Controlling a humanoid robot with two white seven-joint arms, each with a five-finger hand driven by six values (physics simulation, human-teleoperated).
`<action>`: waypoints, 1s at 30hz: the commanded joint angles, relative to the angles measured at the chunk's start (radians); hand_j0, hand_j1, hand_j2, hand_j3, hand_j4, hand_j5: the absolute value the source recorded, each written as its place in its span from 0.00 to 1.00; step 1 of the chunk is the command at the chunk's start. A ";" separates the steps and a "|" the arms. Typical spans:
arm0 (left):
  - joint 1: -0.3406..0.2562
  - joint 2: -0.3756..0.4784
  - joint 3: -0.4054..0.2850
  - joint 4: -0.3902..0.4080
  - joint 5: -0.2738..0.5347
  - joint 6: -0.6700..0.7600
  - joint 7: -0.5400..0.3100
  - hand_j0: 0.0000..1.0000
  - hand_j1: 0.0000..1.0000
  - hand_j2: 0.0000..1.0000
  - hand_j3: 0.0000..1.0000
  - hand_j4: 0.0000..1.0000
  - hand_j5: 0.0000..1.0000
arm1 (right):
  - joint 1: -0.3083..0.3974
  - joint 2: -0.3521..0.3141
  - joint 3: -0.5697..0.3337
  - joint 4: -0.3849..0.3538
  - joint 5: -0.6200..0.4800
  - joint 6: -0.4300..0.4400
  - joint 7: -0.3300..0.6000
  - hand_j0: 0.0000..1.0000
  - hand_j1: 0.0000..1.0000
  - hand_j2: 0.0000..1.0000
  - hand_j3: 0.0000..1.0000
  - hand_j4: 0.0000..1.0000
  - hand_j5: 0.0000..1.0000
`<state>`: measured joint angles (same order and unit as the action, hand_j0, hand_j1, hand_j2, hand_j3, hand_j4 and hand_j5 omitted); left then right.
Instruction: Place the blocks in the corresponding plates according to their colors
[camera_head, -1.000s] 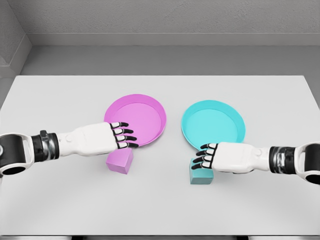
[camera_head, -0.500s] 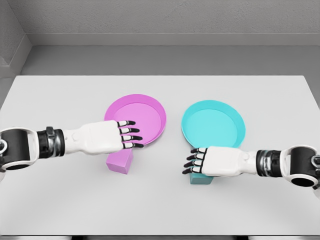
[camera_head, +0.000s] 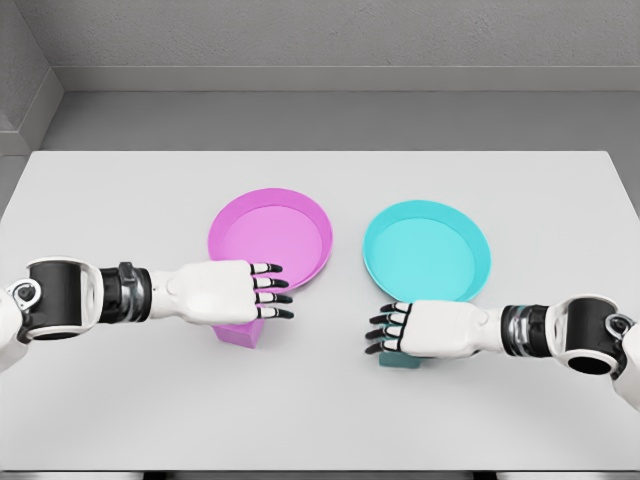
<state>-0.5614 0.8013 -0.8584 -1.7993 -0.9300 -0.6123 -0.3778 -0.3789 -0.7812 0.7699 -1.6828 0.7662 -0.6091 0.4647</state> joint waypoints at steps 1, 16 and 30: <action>0.000 0.001 -0.002 0.000 0.003 0.001 -0.007 1.00 1.00 1.00 1.00 1.00 1.00 | 0.000 0.000 0.000 0.015 0.010 -0.002 0.006 1.00 1.00 1.00 1.00 1.00 1.00; 0.005 -0.001 -0.044 0.005 0.003 0.001 -0.021 1.00 1.00 1.00 1.00 1.00 1.00 | -0.012 0.008 -0.011 0.017 0.007 -0.002 0.038 0.90 0.90 0.90 0.90 0.90 0.90; 0.002 -0.002 -0.044 0.038 0.002 0.001 -0.021 1.00 1.00 1.00 1.00 1.00 1.00 | -0.029 0.008 -0.012 0.012 0.005 -0.002 0.040 0.78 0.78 0.78 0.78 0.78 0.78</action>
<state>-0.5584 0.7988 -0.9026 -1.7691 -0.9316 -0.6123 -0.3992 -0.4080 -0.7720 0.7578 -1.6705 0.7702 -0.6107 0.5013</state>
